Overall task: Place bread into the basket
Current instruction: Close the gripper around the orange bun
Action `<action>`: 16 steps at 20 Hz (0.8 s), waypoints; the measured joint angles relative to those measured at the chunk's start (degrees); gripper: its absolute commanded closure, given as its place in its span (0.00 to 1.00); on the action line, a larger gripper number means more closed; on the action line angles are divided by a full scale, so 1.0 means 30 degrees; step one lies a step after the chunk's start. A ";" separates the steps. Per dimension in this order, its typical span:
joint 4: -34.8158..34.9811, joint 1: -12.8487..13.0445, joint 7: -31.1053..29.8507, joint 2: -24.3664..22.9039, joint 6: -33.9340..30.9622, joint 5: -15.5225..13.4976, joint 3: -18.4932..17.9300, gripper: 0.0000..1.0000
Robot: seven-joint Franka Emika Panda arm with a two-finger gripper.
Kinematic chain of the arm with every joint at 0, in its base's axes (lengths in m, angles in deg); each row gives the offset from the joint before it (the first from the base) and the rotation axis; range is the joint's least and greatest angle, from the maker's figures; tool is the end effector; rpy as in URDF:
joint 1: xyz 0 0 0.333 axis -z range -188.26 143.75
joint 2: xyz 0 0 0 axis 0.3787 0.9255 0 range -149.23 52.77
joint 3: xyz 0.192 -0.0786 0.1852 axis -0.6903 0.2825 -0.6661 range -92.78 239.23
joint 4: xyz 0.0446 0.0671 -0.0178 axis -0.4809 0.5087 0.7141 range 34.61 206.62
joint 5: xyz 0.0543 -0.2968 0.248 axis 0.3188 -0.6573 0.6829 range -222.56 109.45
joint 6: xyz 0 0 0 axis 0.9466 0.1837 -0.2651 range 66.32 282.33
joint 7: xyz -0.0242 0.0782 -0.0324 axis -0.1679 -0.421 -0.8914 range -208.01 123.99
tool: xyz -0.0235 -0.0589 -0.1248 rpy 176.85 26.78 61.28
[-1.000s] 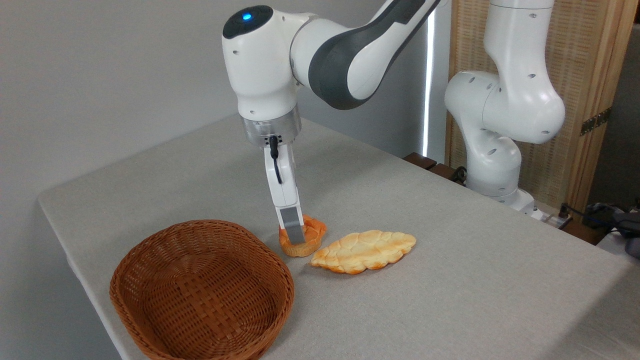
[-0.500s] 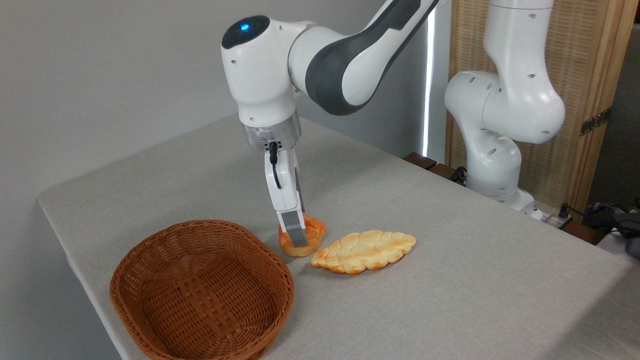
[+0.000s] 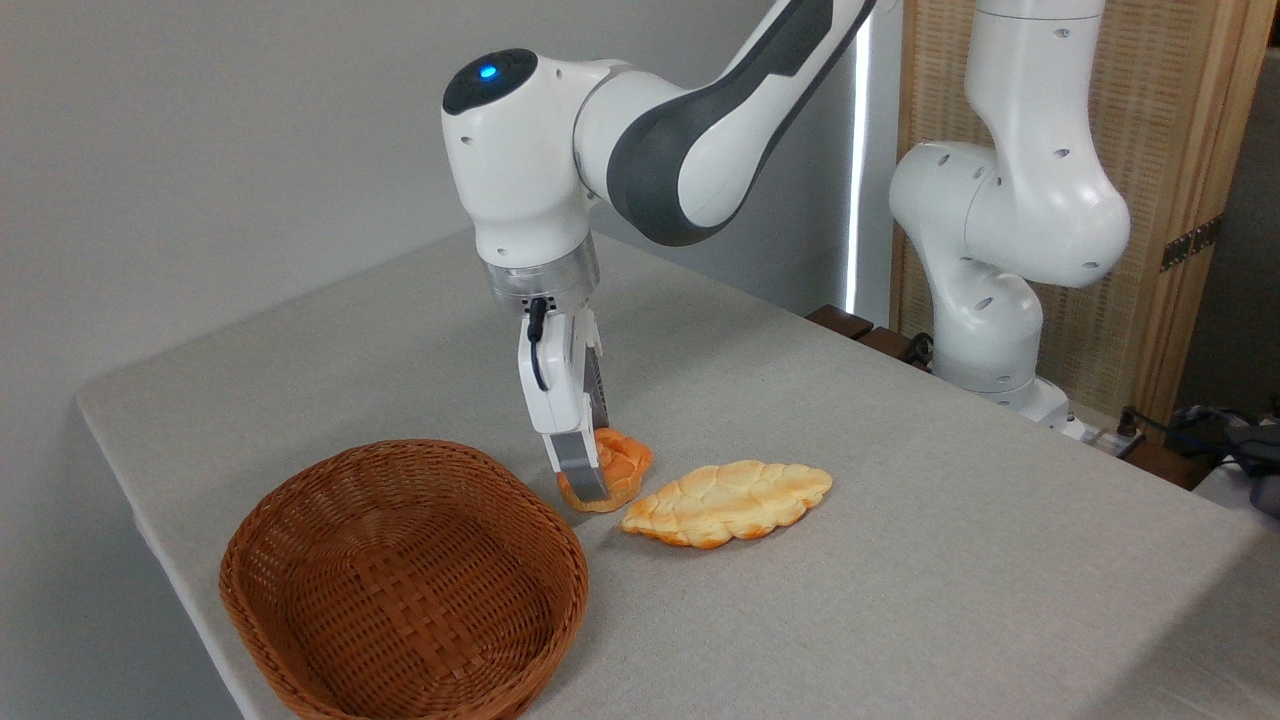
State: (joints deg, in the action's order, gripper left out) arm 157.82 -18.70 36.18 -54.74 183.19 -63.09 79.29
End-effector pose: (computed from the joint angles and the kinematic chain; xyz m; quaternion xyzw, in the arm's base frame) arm 0.4885 -0.0929 0.3478 0.7380 -0.6721 -0.0100 0.0603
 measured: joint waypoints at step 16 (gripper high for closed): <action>0.0004 -0.0042 0.0211 -0.0041 -0.0082 0.0000 -0.0035 0.58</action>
State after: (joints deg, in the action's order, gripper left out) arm 157.83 -18.83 36.81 -54.86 182.95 -63.09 79.18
